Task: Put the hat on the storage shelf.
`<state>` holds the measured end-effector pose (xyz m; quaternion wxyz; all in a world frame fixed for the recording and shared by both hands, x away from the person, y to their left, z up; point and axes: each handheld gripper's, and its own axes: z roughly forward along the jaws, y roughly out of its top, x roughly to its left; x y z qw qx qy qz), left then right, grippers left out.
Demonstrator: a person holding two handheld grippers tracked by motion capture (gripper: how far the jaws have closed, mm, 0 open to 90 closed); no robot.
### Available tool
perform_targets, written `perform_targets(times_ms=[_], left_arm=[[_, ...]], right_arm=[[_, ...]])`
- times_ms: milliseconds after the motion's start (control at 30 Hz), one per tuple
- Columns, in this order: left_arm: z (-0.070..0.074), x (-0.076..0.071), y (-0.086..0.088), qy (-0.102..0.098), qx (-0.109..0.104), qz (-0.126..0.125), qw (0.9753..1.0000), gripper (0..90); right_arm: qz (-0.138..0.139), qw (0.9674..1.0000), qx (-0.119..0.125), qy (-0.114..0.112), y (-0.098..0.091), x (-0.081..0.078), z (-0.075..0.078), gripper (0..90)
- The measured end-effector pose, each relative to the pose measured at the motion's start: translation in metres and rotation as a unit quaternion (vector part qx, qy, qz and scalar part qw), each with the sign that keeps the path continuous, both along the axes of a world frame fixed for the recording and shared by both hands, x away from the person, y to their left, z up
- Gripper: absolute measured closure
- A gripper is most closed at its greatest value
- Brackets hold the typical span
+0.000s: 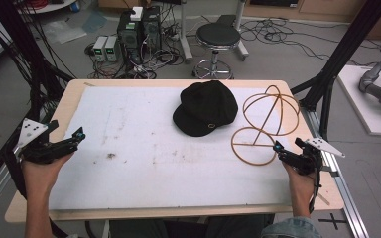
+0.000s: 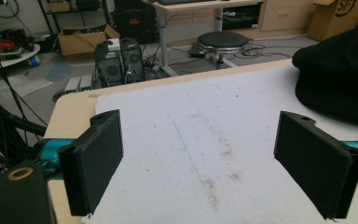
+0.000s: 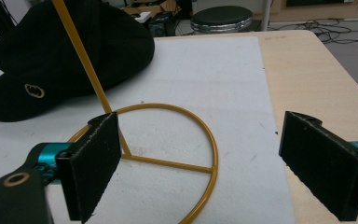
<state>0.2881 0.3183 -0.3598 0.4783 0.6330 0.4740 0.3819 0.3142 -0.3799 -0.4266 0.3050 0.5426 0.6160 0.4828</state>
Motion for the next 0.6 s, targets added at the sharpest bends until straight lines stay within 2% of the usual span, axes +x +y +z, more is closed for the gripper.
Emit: perform_targets(times_ms=[333, 600], left_arm=[[-0.0013, 0.0029, -0.0036, 0.011, -0.006, -0.003, 0.9999, 16.1], [0.0004, 0.0030, -0.0069, 0.004, -0.005, -0.011, 0.9999, 16.4]], right_arm=[[0.000, 1.0000, 0.001, 0.002, -0.0016, 0.0005, -0.0011, 12.7], [-0.001, 1.0000, 0.000, 0.002, -0.0020, -0.0002, -0.0006, 12.8]])
